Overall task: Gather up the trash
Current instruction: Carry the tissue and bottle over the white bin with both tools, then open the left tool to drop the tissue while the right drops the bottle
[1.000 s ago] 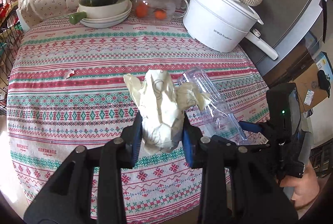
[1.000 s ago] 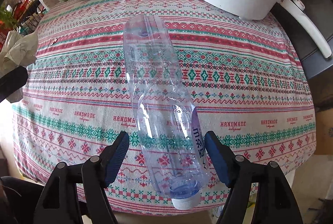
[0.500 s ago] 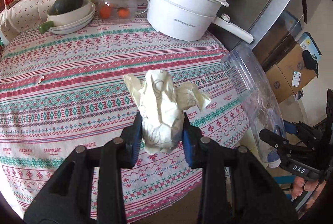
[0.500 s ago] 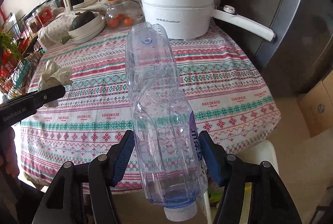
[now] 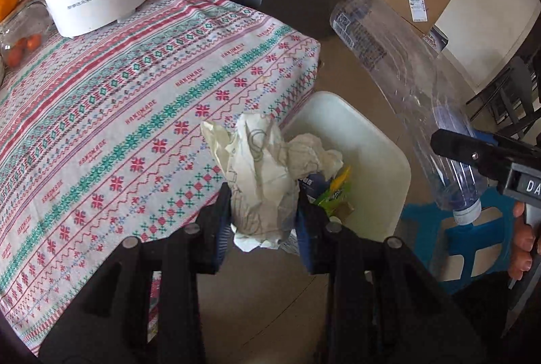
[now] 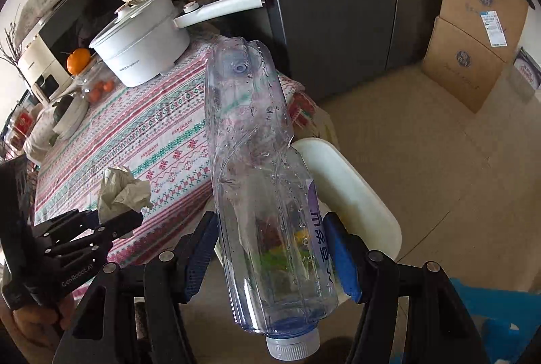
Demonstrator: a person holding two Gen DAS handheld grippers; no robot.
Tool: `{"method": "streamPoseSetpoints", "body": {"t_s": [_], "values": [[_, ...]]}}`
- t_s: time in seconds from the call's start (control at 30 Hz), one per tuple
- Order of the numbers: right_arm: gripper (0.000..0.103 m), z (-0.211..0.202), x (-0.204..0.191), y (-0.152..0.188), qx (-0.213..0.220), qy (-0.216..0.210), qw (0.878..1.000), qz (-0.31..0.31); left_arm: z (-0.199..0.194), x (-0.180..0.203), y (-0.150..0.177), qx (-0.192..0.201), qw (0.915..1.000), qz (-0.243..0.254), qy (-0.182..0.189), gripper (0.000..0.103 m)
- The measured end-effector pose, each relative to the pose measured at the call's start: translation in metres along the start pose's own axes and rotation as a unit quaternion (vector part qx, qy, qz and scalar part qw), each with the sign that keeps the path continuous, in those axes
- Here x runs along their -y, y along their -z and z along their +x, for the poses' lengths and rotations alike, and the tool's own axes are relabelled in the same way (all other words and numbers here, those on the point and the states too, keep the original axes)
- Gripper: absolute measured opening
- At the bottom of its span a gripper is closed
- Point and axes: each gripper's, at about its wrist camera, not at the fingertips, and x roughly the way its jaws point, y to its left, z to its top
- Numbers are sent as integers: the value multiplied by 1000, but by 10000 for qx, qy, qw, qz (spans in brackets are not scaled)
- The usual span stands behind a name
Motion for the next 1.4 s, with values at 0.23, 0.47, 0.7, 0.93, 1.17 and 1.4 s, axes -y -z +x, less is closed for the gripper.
{"method": "streamPoseSetpoints", "body": {"t_s": [0.23,0.47,0.7,0.93,1.17,1.4], "values": [[65,1,46,17,-266,154,9992,258,55,37,-6,-267,9991,333,-36,36],[65,4,70,25,-451,293,9974,478,88,52,-9,-487,9980,410,-56,37],[65,3,75,27,-450,225,9974,512,97,57,-2,-511,9970,572,-132,37],[66,7,78,26,-528,208,9972,490,91,56,-8,-281,9978,589,-132,51],[66,16,80,31,-760,206,9958,477,63,50,-17,-60,9982,561,-226,77],[66,58,68,37,-1603,238,9864,280,30,26,-23,152,9991,235,-317,90]]}}
